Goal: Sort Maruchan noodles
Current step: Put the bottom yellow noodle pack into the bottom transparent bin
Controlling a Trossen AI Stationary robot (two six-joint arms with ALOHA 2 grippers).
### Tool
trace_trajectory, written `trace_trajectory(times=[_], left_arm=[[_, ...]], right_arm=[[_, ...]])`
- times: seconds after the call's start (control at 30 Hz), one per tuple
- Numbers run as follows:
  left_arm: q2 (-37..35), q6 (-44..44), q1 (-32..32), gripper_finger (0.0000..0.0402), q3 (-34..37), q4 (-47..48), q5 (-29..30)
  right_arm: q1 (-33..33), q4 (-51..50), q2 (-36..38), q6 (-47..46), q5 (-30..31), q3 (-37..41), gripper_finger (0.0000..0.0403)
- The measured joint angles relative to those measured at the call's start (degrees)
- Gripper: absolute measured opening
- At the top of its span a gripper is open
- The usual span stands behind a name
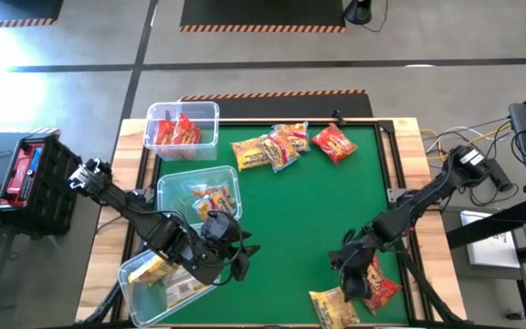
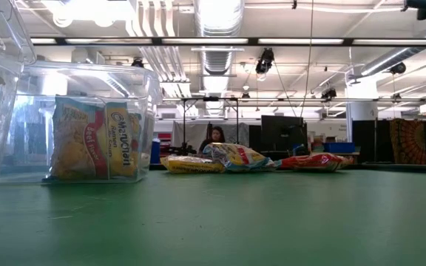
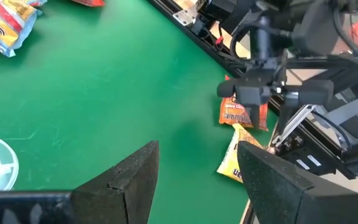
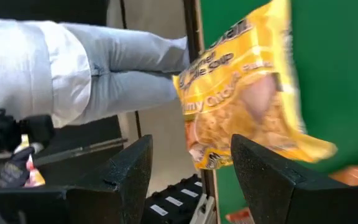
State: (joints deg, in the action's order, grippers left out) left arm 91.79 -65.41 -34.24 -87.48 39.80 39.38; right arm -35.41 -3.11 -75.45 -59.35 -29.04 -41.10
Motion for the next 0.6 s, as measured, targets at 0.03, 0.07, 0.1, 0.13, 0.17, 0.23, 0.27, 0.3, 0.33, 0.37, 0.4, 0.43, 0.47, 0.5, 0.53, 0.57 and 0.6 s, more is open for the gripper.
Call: trace_trajectory(times=[0.03, 0.07, 0.1, 0.13, 0.17, 0.23, 0.27, 0.3, 0.33, 0.37, 0.4, 0.43, 0.47, 0.5, 0.53, 0.57, 0.6], left_arm=[[0.0, 0.0, 0.0, 0.0201, 0.0, 0.0, -0.4], [0.0, 0.0, 0.0, 0.0201, 0.0, -0.1, -1.0], [0.0, 0.0, 0.0, 0.0201, 0.0, -0.2, -1.3], [0.0, 0.0, 0.0, 0.0201, 0.0, -0.2, -1.4], [0.0, -0.1, 0.0, 0.0201, 0.0, -0.2, -1.4], [0.0, -0.2, -0.1, 0.0201, 0.0, -0.2, -1.4], [0.0, -0.4, -0.2, 0.0201, 0.0, -0.3, -1.4], [0.0, -0.7, -0.2, 0.0201, 0.0, -0.3, -1.4], [0.0, -1.1, -0.3, 0.0201, 0.0, -0.3, -1.4], [0.0, -1.3, -0.4, 0.0201, 0.0, -0.3, -1.4], [0.0, -1.3, -0.4, 0.0201, 0.0, -0.4, -1.4], [0.0, -1.4, -0.5, 0.0201, 0.0, -0.4, -1.4], [0.0, -1.5, -0.6, 0.0201, 0.0, -0.4, -1.4], [0.0, -1.6, -0.6, 0.0201, 0.0, -0.4, -1.4], [0.0, -1.6, -0.7, 0.0201, 0.0, -0.4, -1.4], [0.0, -1.6, -0.7, 0.0201, 0.0, -0.4, -1.4], [0.0, -1.6, -0.8, 0.0201, 0.0, -0.4, -1.4]], right_arm=[[-0.7, 1.1, -1.2, 0.0, -0.1, 0.0, 0.0205], [-1.5, 2.6, -2.6, 0.0, -0.4, 0.0, 0.0205], [-2.1, 4.7, -4.1, -0.1, -1.0, 0.0, 0.0205], [-2.6, 6.7, -5.4, -0.3, -1.5, 0.0, 0.0205], [-3.2, 8.2, -6.6, -0.6, -2.1, 0.0, 0.0205], [-4.1, 11.4, -8.7, -0.6, -2.5, 0.0, 0.0204], [-4.4, 12.1, -9.6, -0.6, -2.5, -0.2, 0.0203], [-4.6, 12.0, -10.4, -0.1, -2.5, -0.6, 0.02], [-4.7, 12.0, -11.2, 0.7, -2.4, -1.2, 0.0198], [-4.7, 12.1, -12.0, 1.8, -2.3, -1.9, 0.0194], [-4.7, 12.2, -12.7, 2.9, -1.7, -2.5, 0.0191], [-4.7, 12.1, -13.3, 4.0, -0.7, -3.0, 0.0187], [-4.7, 11.7, -14.1, 5.2, 0.3, -3.5, 0.0184], [-4.7, 10.9, -14.8, 6.0, 1.4, -3.9, 0.0181], [-4.7, 9.8, -15.5, 6.8, 2.3, -4.1, 0.0179], [-4.6, 8.6, -16.1, 7.4, 2.8, -4.4, 0.0178], [-4.6, 7.5, -16.6, 7.8, 3.0, -4.8, 0.0176]])
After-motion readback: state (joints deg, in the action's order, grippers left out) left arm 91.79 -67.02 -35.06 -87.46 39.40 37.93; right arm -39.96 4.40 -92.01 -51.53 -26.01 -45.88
